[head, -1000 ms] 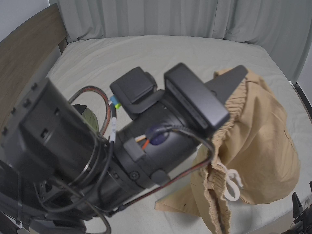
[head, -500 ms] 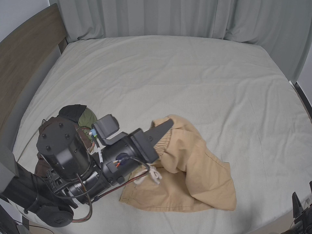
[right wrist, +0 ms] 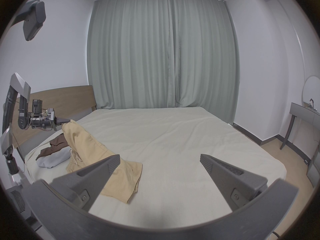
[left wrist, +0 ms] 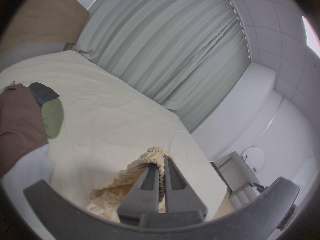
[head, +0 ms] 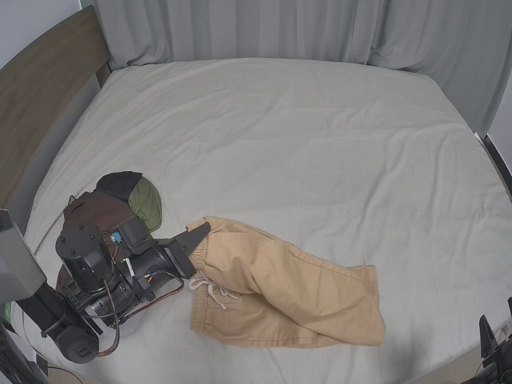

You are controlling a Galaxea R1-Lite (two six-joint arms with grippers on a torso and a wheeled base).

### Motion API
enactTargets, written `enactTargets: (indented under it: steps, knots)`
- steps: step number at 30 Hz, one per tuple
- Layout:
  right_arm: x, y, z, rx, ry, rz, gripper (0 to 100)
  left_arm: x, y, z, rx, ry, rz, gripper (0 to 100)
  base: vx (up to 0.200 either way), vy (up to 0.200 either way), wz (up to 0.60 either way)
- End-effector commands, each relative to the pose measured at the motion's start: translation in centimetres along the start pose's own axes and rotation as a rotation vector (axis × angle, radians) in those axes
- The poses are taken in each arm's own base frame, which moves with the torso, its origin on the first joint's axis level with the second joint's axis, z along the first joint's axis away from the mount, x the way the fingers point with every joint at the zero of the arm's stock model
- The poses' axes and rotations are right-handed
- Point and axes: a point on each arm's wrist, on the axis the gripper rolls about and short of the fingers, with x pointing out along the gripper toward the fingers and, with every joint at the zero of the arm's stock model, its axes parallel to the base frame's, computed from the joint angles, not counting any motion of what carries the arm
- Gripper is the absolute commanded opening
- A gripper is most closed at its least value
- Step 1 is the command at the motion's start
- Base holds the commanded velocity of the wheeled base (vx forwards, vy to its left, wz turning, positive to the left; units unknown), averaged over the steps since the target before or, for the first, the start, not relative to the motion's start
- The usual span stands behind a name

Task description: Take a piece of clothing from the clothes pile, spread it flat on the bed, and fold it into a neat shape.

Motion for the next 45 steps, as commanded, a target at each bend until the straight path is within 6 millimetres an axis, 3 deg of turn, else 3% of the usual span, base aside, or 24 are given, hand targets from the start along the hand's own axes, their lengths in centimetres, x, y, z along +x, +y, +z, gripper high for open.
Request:
enactTargets:
  steps: [1,7,11,17,24,45]
  knots:
    - [0.1,0.0,-0.5,-0.002,0.012,0.0,100,-0.5,2.2,-0.1,0.012,0.013,0.086,0,0.0,0.0,0.0]
    - [0.1,0.0,-0.5,-0.004,0.012,0.002,100,-1.7,4.8,0.6,0.058,0.012,0.176,0,0.0,0.0,0.0]
    - [0.1,0.0,-0.5,-0.007,0.012,0.002,100,-3.3,6.5,0.0,0.127,0.101,0.18,0,0.0,0.0,0.0]
    - [0.1,0.0,-0.5,-0.008,0.013,0.003,100,-4.1,8.3,-0.7,0.198,0.18,0.183,0,0.0,0.0,0.0]
    - [0.1,0.0,-0.5,-0.013,0.012,0.005,100,-3.6,8.7,-0.3,0.202,0.165,0.159,0,0.0,0.0,0.0]
    - [0.1,0.0,-0.5,-0.024,0.01,0.011,100,-2.7,10.1,-1.7,0.175,0.221,0.185,0,0.0,0.0,0.0]
